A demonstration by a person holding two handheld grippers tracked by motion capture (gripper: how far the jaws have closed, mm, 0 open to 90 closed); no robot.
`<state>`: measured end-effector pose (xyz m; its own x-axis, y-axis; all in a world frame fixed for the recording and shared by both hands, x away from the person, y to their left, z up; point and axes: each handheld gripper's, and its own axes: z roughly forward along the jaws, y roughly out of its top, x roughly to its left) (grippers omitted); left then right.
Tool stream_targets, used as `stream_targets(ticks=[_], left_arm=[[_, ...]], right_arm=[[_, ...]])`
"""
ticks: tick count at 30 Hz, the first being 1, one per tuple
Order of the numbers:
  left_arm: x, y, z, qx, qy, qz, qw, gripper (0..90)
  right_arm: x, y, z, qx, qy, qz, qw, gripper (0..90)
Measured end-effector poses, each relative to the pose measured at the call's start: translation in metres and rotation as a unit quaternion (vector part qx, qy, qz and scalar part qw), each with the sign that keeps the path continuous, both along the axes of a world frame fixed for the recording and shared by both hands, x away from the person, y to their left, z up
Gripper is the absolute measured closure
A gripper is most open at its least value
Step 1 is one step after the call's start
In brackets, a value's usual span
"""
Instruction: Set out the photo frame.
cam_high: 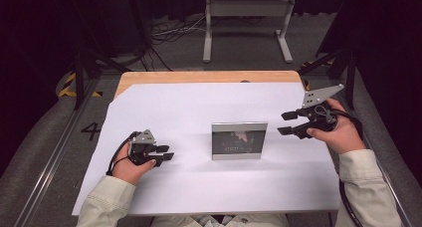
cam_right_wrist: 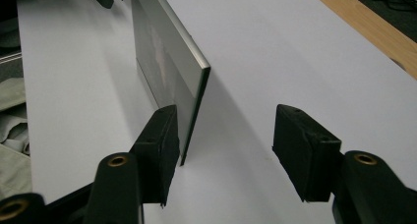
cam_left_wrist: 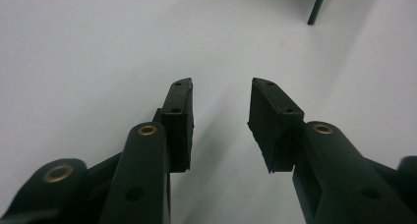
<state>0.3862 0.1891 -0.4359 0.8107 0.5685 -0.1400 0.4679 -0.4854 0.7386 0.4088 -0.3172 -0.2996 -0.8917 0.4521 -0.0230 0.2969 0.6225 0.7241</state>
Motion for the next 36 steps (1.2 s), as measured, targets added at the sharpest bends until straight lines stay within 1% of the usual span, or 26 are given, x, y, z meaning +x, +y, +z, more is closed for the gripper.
stream_targets(ticks=[8,13,16,18,19,21,24,31,33,34,36], left_arm=[[0.001,0.002,0.000,-0.003,-0.002,0.006,1.0000,62.0],[0.001,0.003,0.000,-0.004,-0.001,0.006,1.0000,61.9],[0.001,0.004,0.000,-0.003,-0.003,0.008,1.0000,61.9],[0.001,0.004,0.000,-0.003,-0.004,0.009,0.9999,61.9],[0.001,0.004,0.000,-0.003,-0.004,0.009,0.9999,61.9],[0.002,0.004,0.000,-0.003,-0.005,0.009,0.9999,61.9],[0.001,0.004,-0.001,-0.005,-0.002,0.010,0.9999,61.8],[0.002,0.004,-0.001,-0.004,-0.003,0.011,0.9999,61.6],[0.002,0.005,-0.001,-0.002,-0.008,0.012,0.9999,61.6],[0.002,0.005,-0.001,-0.006,-0.005,0.013,0.9999,61.7],[0.002,0.005,-0.001,-0.006,-0.007,0.015,0.9998,61.7]], right_arm=[[-0.001,-0.012,-0.009,0.005,0.002,-0.019,0.9998,41.0],[-0.002,-0.020,-0.018,0.008,0.004,-0.030,0.9995,39.4],[-0.003,-0.025,-0.025,0.015,0.007,-0.039,0.9991,38.5],[-0.003,-0.026,-0.027,0.018,0.007,-0.041,0.9990,38.4],[-0.004,-0.028,-0.030,0.021,0.008,-0.044,0.9988,37.8],[-0.004,-0.029,-0.032,0.023,0.008,-0.046,0.9986,37.4],[-0.005,-0.032,-0.039,0.027,0.012,-0.050,0.9983,36.8],[-0.006,-0.035,-0.054,0.031,0.021,-0.060,0.9975,34.9],[-0.006,-0.036,-0.057,0.042,0.021,-0.065,0.9968,33.1],[-0.007,-0.036,-0.059,0.045,0.021,-0.066,0.9966,32.7],[-0.007,-0.036,-0.063,0.048,0.023,-0.069,0.9962,32.0]])
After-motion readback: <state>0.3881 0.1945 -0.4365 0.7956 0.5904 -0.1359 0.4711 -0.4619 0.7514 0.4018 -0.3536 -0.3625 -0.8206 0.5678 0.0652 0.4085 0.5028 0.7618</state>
